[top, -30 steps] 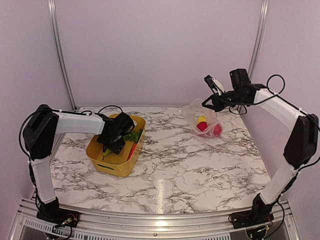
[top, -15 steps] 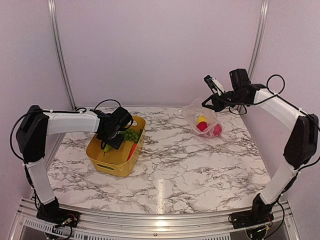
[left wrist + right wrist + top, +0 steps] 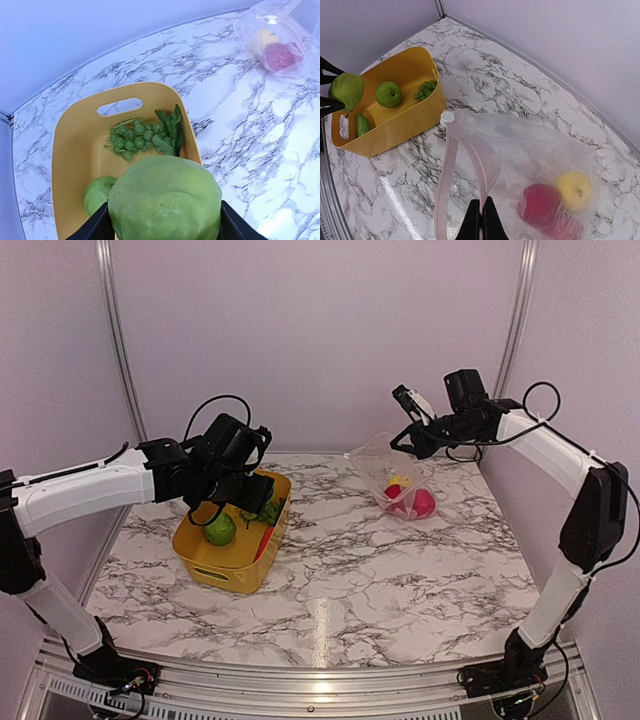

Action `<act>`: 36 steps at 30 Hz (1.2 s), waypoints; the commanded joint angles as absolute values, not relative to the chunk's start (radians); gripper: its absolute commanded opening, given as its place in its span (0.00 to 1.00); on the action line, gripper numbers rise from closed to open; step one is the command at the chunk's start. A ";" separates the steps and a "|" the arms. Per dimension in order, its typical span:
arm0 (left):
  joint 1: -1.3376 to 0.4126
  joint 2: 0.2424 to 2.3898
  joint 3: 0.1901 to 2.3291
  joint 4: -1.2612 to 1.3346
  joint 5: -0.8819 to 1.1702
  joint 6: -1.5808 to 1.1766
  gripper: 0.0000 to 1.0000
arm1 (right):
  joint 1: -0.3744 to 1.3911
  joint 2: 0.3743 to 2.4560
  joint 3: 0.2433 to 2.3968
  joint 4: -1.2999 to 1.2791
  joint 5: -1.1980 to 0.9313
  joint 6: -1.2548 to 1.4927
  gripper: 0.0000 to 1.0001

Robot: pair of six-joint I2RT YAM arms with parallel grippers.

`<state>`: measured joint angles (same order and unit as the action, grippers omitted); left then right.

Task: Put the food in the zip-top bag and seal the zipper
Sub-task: Pick up the fake fruit from the bin, then place the fake fruit in the zipper food storage bag.

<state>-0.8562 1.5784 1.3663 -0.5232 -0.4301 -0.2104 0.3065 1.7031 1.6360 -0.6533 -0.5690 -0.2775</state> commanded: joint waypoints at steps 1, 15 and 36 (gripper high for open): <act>-0.880 1.522 1.382 -0.404 -0.328 -0.229 0.50 | 0.342 1.735 1.703 -0.693 -0.553 -0.288 0.00; -0.957 1.449 1.253 0.168 -0.084 -0.209 0.48 | 0.440 1.812 1.833 -0.762 -0.559 -0.276 0.00; -1.014 1.758 1.329 0.614 -0.205 -0.077 0.49 | 0.443 1.745 1.855 -0.821 -0.662 -0.223 0.00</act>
<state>-1.0084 1.7367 1.3231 0.4690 -0.1505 -0.1265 0.4351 1.8030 1.8538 -0.8116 -0.6167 -0.2504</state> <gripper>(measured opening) 0.667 0.004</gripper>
